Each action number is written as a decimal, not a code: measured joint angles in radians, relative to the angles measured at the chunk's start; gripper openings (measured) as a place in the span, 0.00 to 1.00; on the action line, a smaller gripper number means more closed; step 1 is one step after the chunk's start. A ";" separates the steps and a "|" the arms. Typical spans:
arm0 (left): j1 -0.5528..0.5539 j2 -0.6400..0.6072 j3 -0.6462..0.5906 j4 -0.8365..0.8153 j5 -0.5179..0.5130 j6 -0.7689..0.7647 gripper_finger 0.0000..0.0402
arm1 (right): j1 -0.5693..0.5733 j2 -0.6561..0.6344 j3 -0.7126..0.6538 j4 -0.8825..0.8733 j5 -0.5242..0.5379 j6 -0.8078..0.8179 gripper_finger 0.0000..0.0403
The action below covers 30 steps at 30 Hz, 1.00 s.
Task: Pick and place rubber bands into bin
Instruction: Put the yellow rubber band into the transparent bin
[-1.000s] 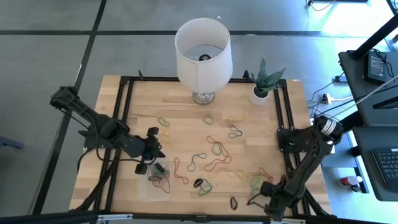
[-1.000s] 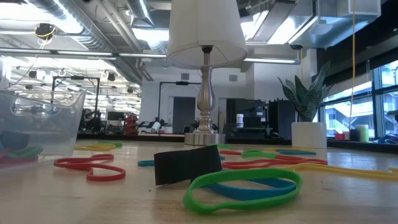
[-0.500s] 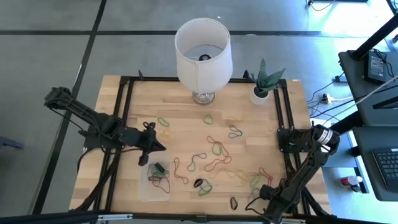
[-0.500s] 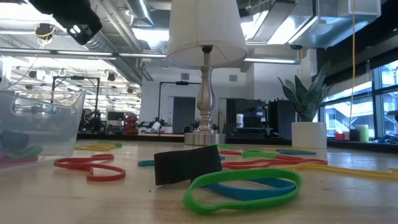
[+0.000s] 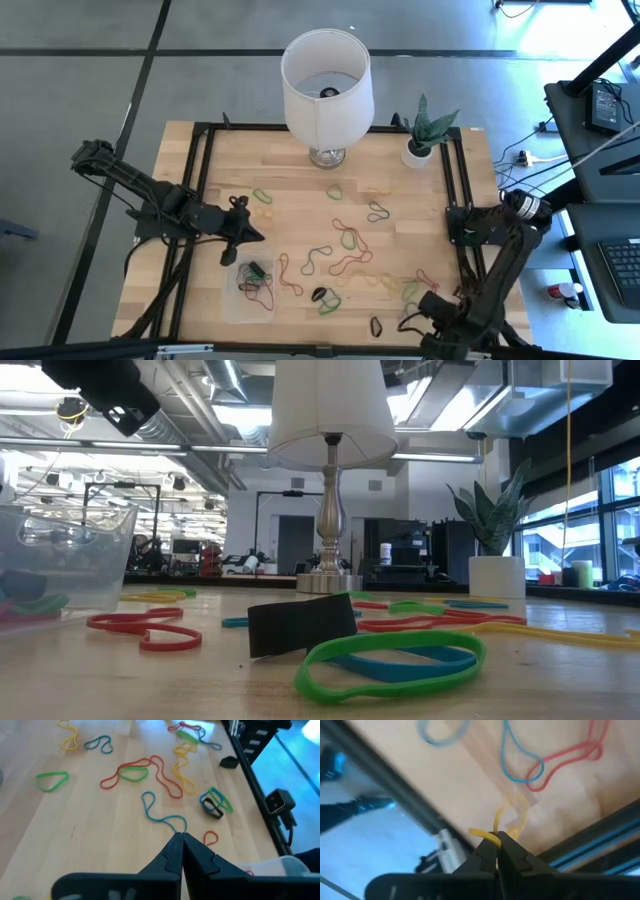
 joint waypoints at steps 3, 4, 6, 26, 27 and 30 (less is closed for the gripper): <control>0.000 0.000 0.000 -0.029 0.001 0.000 0.01 | -0.013 0.000 0.102 -0.122 0.134 -0.008 0.01; 0.000 0.000 0.000 -0.037 0.001 0.000 0.01 | -0.022 0.000 0.134 -0.147 0.190 -0.011 0.01; 0.000 0.000 0.000 -0.054 0.001 0.000 0.00 | -0.051 0.000 0.183 -0.182 0.295 -0.017 0.00; 0.000 -0.108 -0.012 -0.117 -0.056 0.154 0.01 | -0.664 0.218 0.320 0.838 0.486 -1.241 0.00; 0.000 -0.123 -0.018 -0.116 -0.053 0.153 0.01 | -0.680 0.257 0.368 0.825 0.466 -1.267 0.00; 0.000 -0.163 -0.038 -0.122 -0.044 0.150 0.00 | -0.716 0.392 0.541 0.793 0.387 -1.338 0.00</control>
